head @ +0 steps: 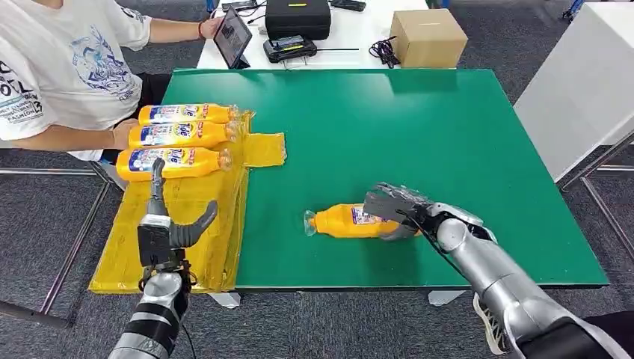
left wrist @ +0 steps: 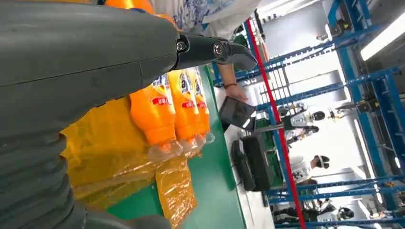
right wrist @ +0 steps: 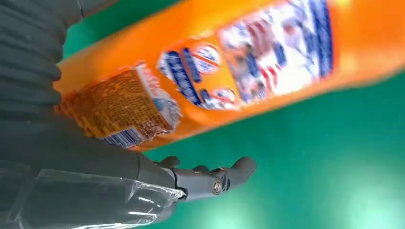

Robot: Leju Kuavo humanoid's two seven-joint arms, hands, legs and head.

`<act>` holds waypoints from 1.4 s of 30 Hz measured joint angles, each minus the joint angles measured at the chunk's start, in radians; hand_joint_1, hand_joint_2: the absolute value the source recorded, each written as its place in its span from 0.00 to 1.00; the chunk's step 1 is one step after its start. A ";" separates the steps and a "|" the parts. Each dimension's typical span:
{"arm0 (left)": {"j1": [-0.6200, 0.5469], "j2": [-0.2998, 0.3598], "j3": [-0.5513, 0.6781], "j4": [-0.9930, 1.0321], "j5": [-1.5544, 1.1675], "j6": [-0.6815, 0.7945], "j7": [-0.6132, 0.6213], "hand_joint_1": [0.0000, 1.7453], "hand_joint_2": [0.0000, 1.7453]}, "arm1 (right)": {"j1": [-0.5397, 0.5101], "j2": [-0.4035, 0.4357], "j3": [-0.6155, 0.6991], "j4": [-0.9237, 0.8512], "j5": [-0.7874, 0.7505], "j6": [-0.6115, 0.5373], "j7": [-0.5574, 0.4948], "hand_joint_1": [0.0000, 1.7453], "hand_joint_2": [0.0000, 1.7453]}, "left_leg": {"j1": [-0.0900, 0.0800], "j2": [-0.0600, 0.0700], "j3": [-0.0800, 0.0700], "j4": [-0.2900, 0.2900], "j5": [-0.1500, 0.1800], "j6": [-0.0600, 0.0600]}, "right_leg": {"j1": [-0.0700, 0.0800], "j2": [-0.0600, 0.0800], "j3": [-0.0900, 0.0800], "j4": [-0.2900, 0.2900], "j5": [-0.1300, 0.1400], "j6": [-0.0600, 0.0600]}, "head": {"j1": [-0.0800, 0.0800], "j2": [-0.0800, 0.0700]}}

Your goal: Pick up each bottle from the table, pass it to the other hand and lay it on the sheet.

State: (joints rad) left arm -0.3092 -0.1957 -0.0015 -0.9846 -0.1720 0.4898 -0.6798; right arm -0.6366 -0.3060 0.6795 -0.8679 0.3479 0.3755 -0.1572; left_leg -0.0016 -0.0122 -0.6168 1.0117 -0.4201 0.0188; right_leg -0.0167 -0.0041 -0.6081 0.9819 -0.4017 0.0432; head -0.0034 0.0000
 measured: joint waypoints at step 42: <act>-0.044 -0.035 -0.027 0.082 0.054 -0.041 0.000 0.00 1.00 | -0.100 -0.011 0.312 0.058 0.013 -0.053 0.105 0.00 1.00 | 0.000 0.001 0.000 0.000 0.000 0.000 | 0.000 0.000 0.000 0.000 0.000 0.001 | 0.000 0.000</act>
State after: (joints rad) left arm -0.3530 -0.2304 -0.0282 -0.9029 -0.1183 0.4490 -0.6798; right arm -0.7367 -0.3166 0.9915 -0.8098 0.3609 0.3223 -0.0519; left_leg -0.0017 -0.0112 -0.6166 1.0117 -0.4201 0.0188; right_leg -0.0167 -0.0038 -0.6081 0.9818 -0.4013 0.0439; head -0.0034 0.0000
